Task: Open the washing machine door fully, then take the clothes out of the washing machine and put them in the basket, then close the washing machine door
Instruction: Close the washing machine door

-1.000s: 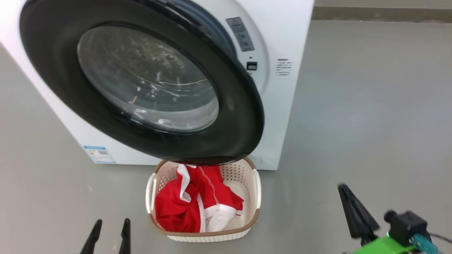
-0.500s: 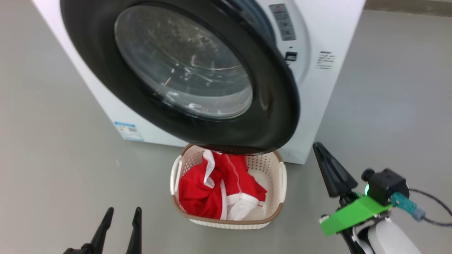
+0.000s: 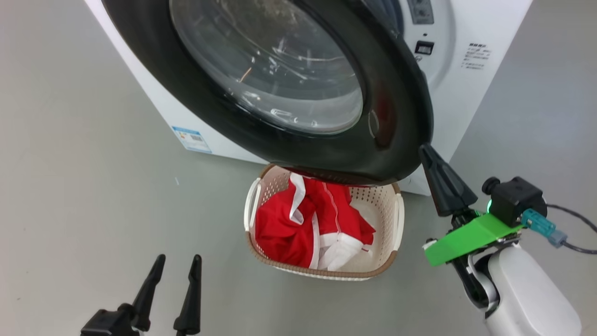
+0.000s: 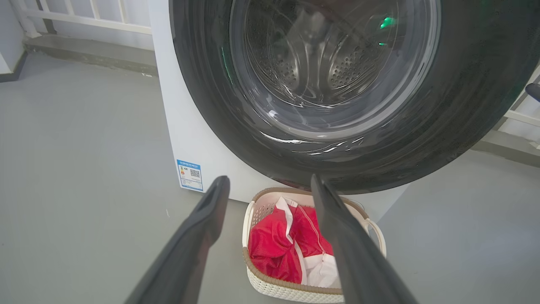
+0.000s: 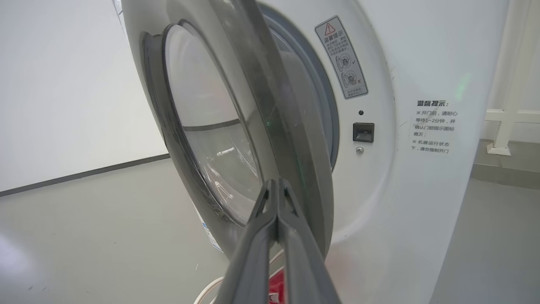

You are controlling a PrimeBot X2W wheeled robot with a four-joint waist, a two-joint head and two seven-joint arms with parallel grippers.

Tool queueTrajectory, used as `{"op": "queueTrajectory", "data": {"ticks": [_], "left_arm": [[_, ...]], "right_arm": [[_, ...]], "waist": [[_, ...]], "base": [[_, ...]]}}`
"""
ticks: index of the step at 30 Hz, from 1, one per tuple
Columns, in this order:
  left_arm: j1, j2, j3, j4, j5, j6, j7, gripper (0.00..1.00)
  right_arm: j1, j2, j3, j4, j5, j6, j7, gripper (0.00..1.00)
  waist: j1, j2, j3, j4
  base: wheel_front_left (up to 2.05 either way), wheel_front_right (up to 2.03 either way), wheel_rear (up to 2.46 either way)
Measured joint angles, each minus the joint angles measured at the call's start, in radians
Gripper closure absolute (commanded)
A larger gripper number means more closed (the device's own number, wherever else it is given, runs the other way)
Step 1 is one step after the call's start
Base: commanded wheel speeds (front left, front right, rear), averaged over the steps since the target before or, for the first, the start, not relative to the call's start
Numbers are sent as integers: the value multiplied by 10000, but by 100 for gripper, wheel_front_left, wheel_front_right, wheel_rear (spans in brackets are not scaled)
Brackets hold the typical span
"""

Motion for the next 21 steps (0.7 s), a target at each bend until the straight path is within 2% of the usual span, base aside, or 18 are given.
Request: {"op": "queueTrajectory", "data": {"ticks": [13, 21], "left_arm": [[-439, -33, -284, -113, -104, 0, 0, 0], [-913, -42, -692, -307, -293, 0, 0, 0]], "right_arm": [[-714, -128, -487, 84, 12, 15, 0, 100], [-1651, -366, -1319, 132, 10, 15, -2, 100]], "waist": [[0, 0, 583, 205], [0, 0, 1166, 498]], "base": [[0, 0, 0], [0, 0, 0]]}}
